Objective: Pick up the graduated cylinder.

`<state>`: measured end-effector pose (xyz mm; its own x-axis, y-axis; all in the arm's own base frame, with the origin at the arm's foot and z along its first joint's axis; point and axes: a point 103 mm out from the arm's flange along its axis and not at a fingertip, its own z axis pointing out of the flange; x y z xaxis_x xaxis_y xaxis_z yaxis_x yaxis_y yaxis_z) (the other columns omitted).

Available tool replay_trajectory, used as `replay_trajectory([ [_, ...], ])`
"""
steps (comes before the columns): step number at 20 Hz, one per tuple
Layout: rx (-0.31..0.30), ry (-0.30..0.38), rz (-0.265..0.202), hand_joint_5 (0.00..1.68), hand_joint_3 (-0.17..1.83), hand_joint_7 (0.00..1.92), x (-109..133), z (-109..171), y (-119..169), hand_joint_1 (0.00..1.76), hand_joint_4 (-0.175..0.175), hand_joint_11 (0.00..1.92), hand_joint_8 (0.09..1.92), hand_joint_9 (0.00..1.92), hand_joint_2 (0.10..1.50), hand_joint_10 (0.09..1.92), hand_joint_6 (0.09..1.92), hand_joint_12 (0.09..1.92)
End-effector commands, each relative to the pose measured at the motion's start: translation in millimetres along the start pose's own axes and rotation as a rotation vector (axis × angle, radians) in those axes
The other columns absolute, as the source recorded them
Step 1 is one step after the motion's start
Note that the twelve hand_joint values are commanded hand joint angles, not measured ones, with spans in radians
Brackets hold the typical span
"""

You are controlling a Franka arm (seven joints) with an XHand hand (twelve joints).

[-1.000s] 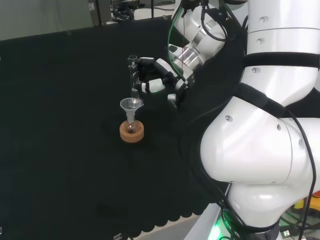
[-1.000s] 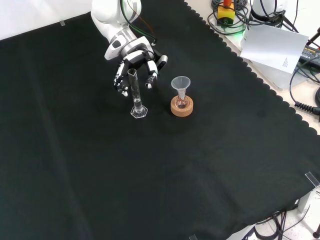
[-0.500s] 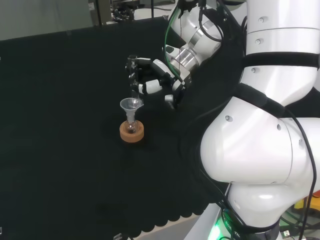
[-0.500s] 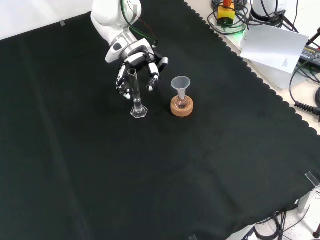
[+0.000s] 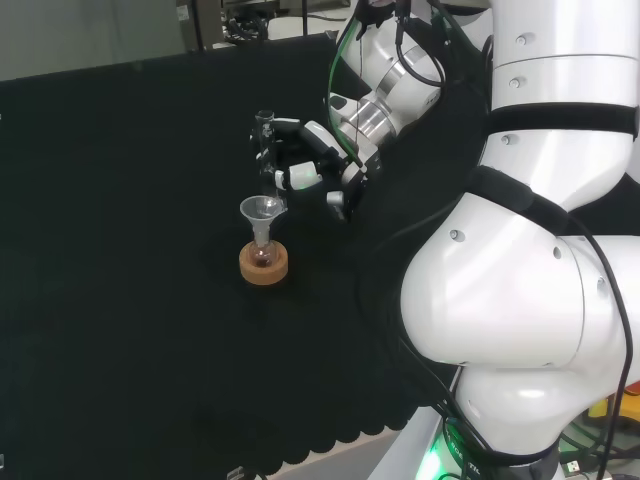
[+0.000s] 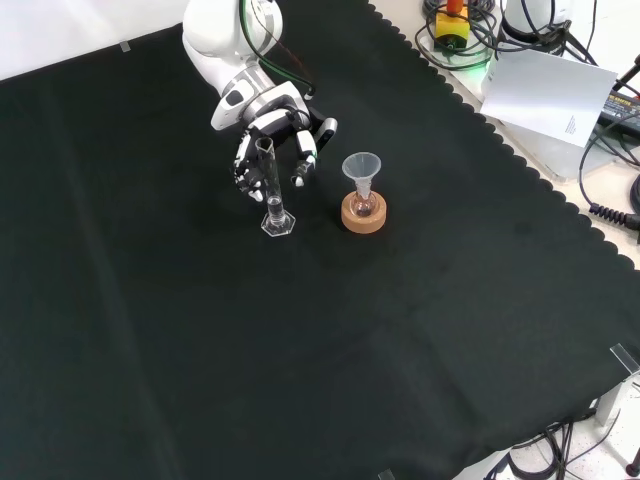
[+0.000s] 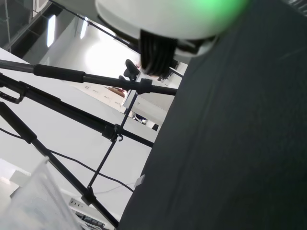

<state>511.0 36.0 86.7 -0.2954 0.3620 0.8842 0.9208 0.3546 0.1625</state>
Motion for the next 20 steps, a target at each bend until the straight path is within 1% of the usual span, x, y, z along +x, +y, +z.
replay_trajectory([
  [1, -0.006, 0.014, 0.001, 0.62, 0.78, 0.60, -0.1, 1.0, 1.3, 1.27, -0.060, 0.76, 0.68, 0.92, 0.59, 0.42, 0.82, 1.09],
  [7, -0.007, 0.033, -0.004, 0.63, 0.78, 0.58, -1.1, 6.0, 5.2, 1.25, -0.041, 0.76, 0.67, 0.90, 0.59, 0.40, 0.82, 1.08],
  [10, -0.013, 0.038, -0.005, 0.63, 0.78, 0.57, -2.0, 7.1, 5.6, 1.24, -0.037, 0.76, 0.67, 0.89, 0.59, 0.40, 0.82, 1.08],
  [16, -0.016, 0.037, -0.009, 0.64, 0.78, 0.63, -2.1, 6.1, 4.7, 1.23, -0.028, 0.75, 0.68, 0.88, 0.59, 0.39, 0.83, 1.08],
  [20, -0.016, 0.036, -0.014, 0.72, 0.79, 0.70, -0.9, 6.5, 4.2, 1.23, -0.012, 0.76, 0.63, 0.92, 0.60, 0.39, 0.81, 1.09],
])
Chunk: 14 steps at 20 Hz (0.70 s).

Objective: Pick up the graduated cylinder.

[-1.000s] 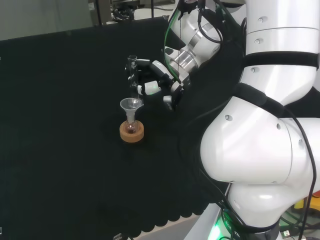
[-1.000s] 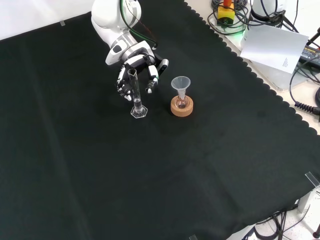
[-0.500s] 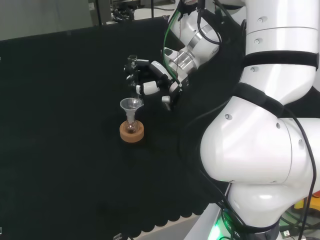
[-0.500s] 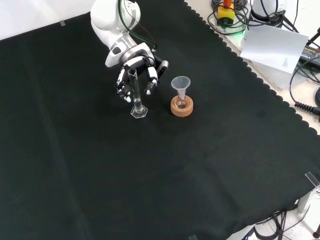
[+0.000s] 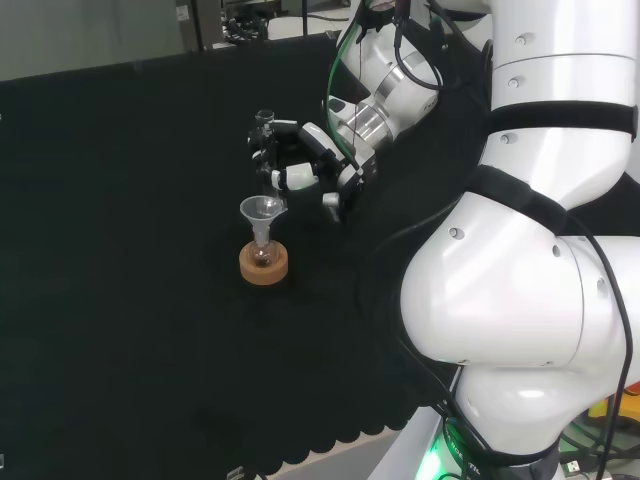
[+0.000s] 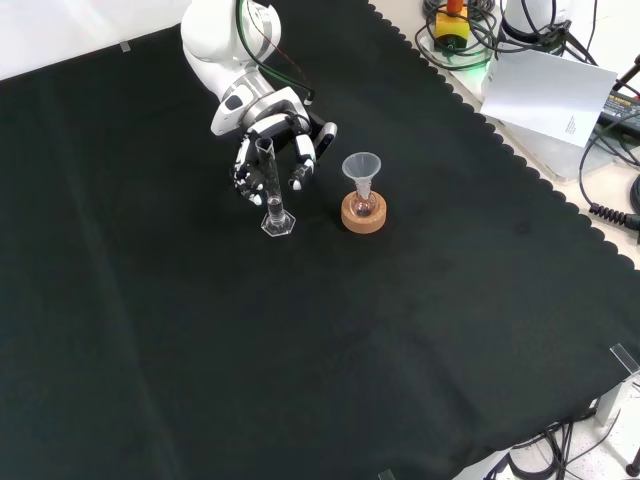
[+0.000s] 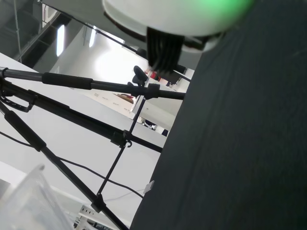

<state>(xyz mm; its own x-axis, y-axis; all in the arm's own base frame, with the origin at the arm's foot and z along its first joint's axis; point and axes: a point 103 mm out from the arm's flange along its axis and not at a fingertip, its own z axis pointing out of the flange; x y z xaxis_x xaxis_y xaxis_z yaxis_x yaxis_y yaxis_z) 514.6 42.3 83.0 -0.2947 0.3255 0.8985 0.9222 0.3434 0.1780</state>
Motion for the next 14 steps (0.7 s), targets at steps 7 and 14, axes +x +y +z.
replay_trajectory([
  [7, -0.001, -0.005, -0.006, 0.72, 0.78, 0.70, 2.7, -0.2, -1.0, 1.22, -0.001, 0.75, 0.62, 0.91, 0.59, 0.37, 0.80, 1.09],
  [14, -0.002, -0.009, 0.003, 0.70, 0.79, 0.71, 2.8, -1.5, -0.3, 1.22, -0.003, 0.74, 0.61, 0.91, 0.59, 0.38, 0.80, 1.11],
])
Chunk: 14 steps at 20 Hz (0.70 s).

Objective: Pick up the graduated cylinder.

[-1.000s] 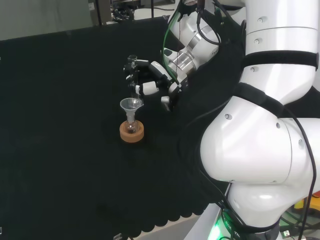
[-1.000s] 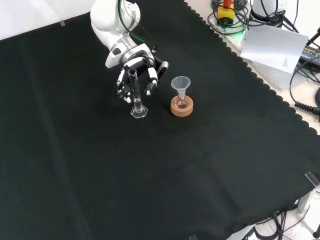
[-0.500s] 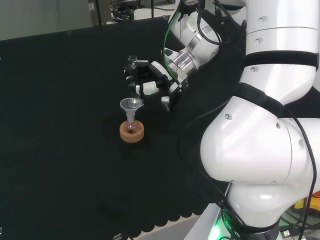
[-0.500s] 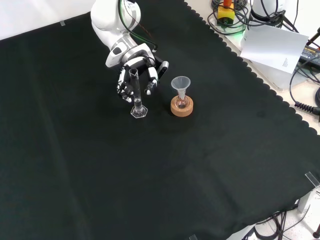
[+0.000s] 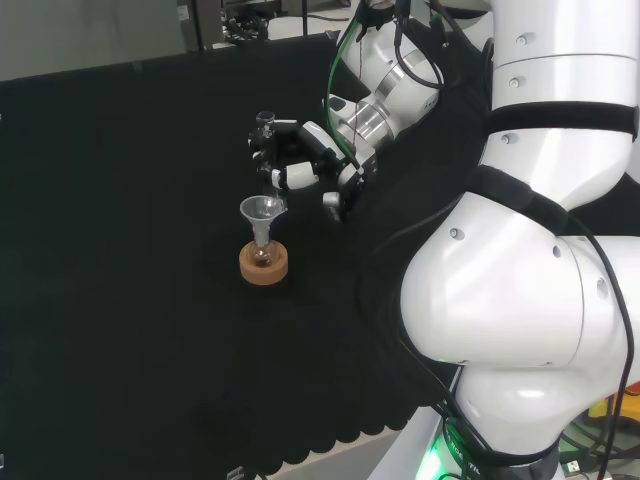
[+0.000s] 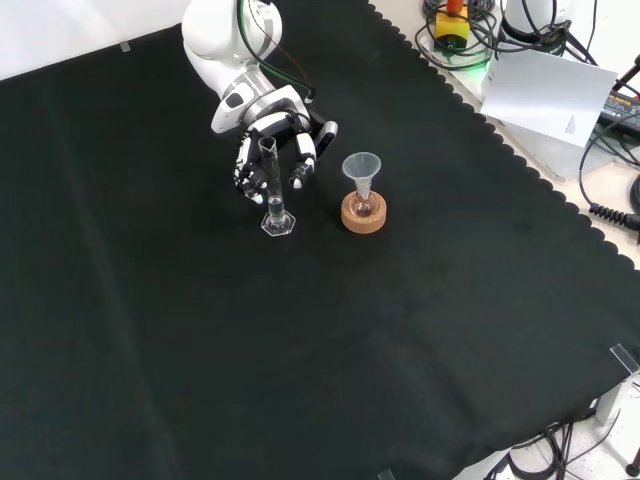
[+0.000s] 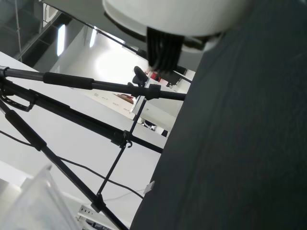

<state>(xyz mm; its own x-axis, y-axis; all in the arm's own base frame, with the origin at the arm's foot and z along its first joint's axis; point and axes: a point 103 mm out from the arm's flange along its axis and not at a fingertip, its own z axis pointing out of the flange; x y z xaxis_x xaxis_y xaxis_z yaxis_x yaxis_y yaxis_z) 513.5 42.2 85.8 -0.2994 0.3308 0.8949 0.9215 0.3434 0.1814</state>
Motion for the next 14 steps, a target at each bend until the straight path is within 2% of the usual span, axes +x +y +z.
replay_trajectory([
  [1, -0.001, -0.002, 0.008, 0.68, 0.79, 0.71, -0.2, -0.9, 0.6, 1.22, -0.005, 0.74, 0.61, 0.91, 0.59, 0.38, 0.80, 1.11],
  [14, 0.002, -0.006, 0.014, 0.59, 0.79, 0.81, -0.8, -6.1, 1.4, 1.23, -0.013, 0.73, 0.61, 0.92, 0.60, 0.38, 0.82, 1.13],
])
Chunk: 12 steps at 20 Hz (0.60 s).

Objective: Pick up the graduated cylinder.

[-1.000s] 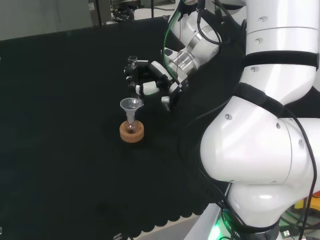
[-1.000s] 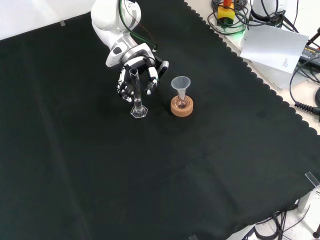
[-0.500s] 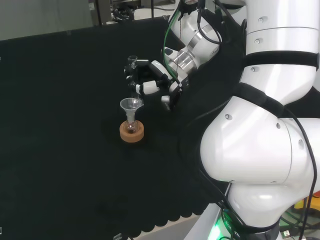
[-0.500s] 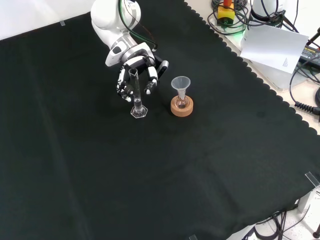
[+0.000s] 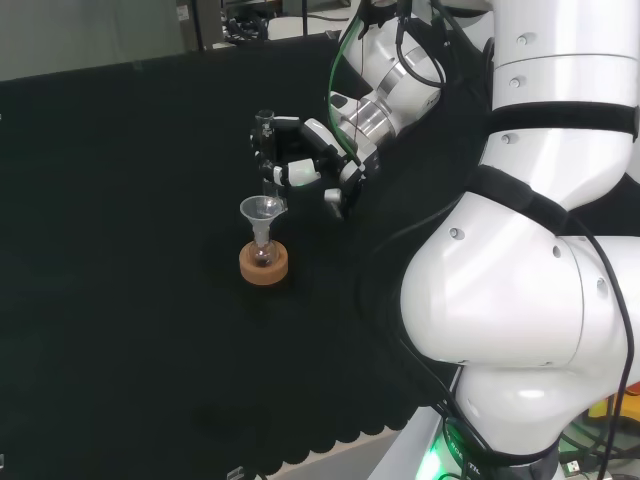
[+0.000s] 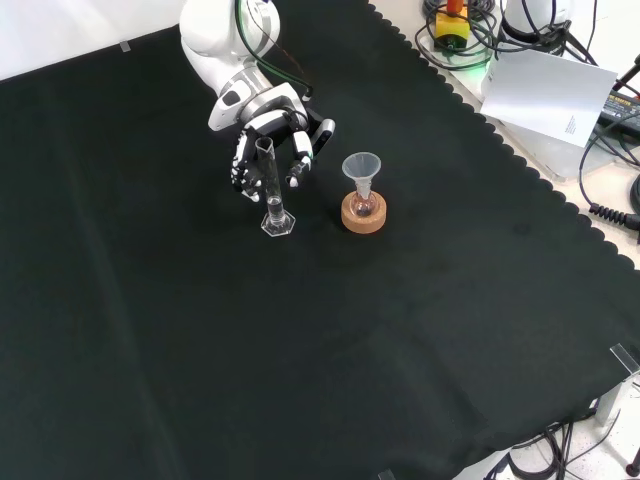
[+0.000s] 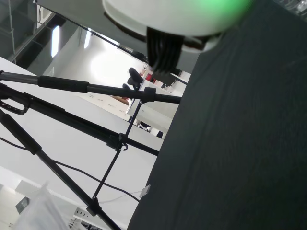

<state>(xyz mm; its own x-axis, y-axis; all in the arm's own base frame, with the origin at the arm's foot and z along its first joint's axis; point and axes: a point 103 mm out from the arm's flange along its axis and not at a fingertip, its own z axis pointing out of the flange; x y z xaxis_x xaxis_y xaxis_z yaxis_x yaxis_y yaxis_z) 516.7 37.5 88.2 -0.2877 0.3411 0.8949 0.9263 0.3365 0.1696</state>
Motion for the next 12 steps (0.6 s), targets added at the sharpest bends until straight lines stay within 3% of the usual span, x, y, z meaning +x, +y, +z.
replay_trajectory([
  [1, 0.004, -0.003, 0.001, 0.59, 0.79, 0.81, -0.4, -0.6, -0.3, 1.22, -0.013, 0.73, 0.61, 0.92, 0.60, 0.38, 0.82, 1.13],
  [12, -0.002, 0.005, 0.007, 0.67, 0.79, 0.85, 0.3, -0.9, 0.2, 1.23, 0.011, 0.78, 0.61, 0.95, 0.61, 0.38, 0.83, 1.12],
])
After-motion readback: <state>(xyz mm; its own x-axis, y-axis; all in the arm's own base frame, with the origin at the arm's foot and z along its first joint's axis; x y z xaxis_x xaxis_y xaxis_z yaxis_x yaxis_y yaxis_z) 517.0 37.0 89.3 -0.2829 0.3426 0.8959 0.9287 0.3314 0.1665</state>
